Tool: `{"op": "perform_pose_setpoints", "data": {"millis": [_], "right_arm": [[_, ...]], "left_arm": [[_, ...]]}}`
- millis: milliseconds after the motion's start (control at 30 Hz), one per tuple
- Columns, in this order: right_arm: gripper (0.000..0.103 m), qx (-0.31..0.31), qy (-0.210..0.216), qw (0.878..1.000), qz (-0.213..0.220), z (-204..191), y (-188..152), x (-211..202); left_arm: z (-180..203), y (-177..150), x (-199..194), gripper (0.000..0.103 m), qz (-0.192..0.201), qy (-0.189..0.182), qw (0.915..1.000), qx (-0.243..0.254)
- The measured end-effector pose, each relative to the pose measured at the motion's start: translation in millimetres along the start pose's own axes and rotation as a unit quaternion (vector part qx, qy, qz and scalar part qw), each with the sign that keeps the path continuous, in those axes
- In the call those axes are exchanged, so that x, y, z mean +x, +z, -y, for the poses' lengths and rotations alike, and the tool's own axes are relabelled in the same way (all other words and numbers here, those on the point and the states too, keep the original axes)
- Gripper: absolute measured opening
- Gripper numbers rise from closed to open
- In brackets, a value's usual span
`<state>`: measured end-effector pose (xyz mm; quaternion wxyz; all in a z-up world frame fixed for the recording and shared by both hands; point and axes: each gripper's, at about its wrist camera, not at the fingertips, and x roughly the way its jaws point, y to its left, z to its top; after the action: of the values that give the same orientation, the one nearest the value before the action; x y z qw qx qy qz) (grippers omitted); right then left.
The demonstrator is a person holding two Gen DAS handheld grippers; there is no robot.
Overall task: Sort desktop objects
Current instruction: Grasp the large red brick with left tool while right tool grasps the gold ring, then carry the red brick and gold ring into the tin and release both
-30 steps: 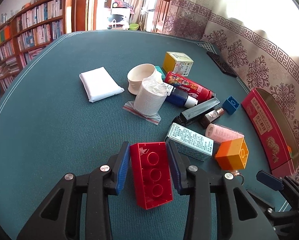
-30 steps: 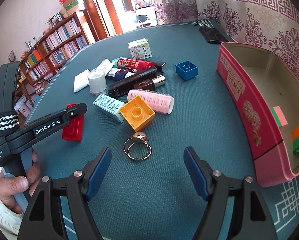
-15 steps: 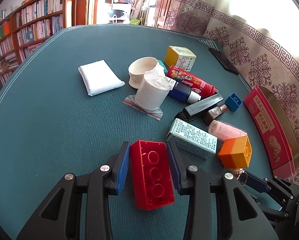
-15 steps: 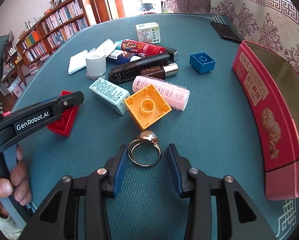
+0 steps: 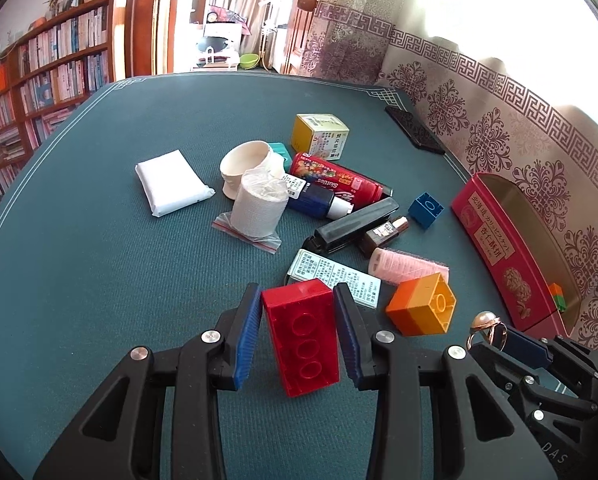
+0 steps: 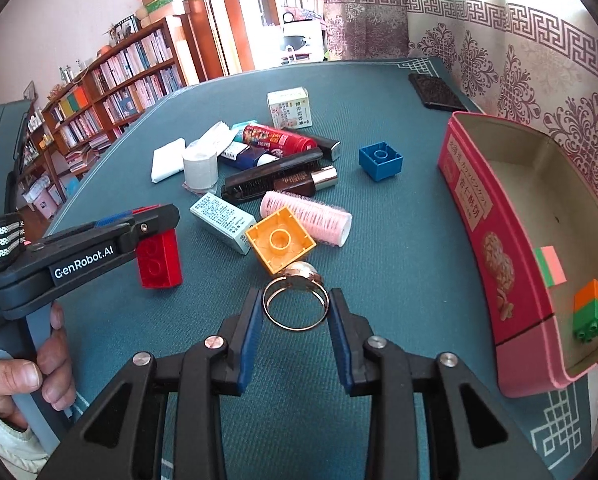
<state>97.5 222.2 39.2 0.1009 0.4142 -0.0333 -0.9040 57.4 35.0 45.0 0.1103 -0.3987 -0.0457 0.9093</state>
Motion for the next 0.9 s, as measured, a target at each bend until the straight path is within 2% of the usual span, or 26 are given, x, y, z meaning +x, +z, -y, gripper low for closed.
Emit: {"op": "perform_pose_setpoints", "data": {"millis": [167, 333, 533, 767, 900], "right_arm": [[0.036, 0.013, -0.004, 0.999, 0.030, 15, 4, -24], [0.036, 0.039, -0.009, 0.998, 0.057, 38, 7, -45], [0.036, 0.065, -0.013, 0.995, 0.081, 59, 10, -61], [0.036, 0.084, -0.020, 0.992, 0.091, 73, 12, -67], [0.036, 0.101, -0.035, 0.989, 0.107, 88, 16, -76]], "left_arm": [[21, 6, -8, 0.034, 0.006, -0.015, 0.9997, 0.018], [40, 9, -11, 0.034, 0.015, -0.018, 0.9990, 0.039], [39, 5, 4, 0.034, -0.010, -0.008, 0.9995, 0.028], [45, 3, 2, 0.034, -0.007, -0.018, 0.9991, 0.038], [51, 8, -8, 0.034, 0.008, -0.025, 0.9986, 0.046]]}}
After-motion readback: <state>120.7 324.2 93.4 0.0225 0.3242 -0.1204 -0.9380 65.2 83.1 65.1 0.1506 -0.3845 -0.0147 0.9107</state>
